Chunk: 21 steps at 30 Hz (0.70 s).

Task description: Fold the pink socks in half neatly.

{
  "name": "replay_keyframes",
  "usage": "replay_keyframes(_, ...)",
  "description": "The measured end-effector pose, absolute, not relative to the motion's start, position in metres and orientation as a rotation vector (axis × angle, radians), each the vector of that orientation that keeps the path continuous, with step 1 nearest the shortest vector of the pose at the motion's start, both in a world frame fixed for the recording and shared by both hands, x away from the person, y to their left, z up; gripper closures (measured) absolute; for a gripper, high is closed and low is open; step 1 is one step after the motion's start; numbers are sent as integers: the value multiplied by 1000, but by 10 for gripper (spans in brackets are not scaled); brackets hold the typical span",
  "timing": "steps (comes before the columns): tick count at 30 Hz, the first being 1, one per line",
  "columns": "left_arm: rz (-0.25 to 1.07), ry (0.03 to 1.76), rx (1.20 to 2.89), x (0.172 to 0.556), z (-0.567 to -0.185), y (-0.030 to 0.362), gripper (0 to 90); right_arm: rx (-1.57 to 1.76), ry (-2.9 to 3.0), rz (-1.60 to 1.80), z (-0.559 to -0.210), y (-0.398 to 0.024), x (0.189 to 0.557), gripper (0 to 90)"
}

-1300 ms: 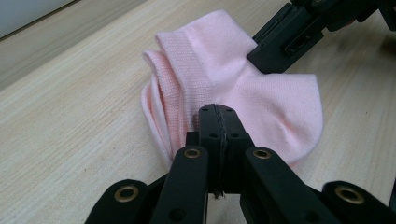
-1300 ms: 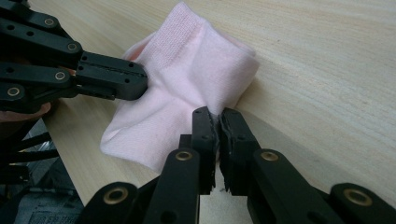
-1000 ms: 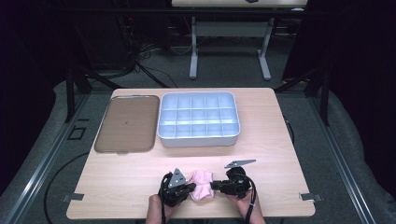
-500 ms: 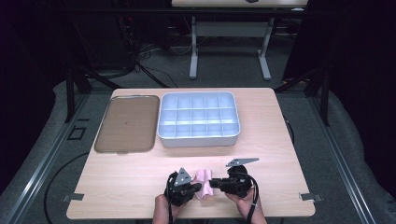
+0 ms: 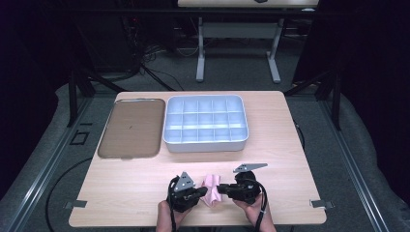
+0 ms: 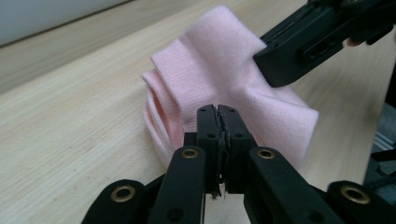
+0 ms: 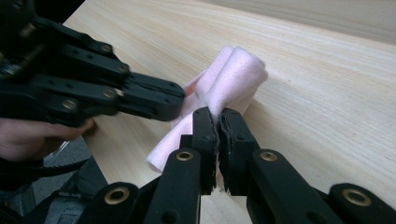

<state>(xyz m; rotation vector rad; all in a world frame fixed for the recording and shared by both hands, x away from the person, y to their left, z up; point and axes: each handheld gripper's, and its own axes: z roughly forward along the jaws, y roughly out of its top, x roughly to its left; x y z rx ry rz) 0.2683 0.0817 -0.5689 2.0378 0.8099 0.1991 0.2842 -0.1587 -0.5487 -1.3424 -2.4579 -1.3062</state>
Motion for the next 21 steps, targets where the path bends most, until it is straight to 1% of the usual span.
replay_keyframes(5,203,838,2082,271,-576,82,868,-1335,-2473,-1291,-547,-160,285,855)
replay_keyframes(12,229,815,2108,276,-582,75,871,-1302,-2524,-1263,-544,-154,287,854)
replay_keyframes(21,203,793,2124,280,-584,73,893,-1279,-2579,-1206,-544,-142,297,850)
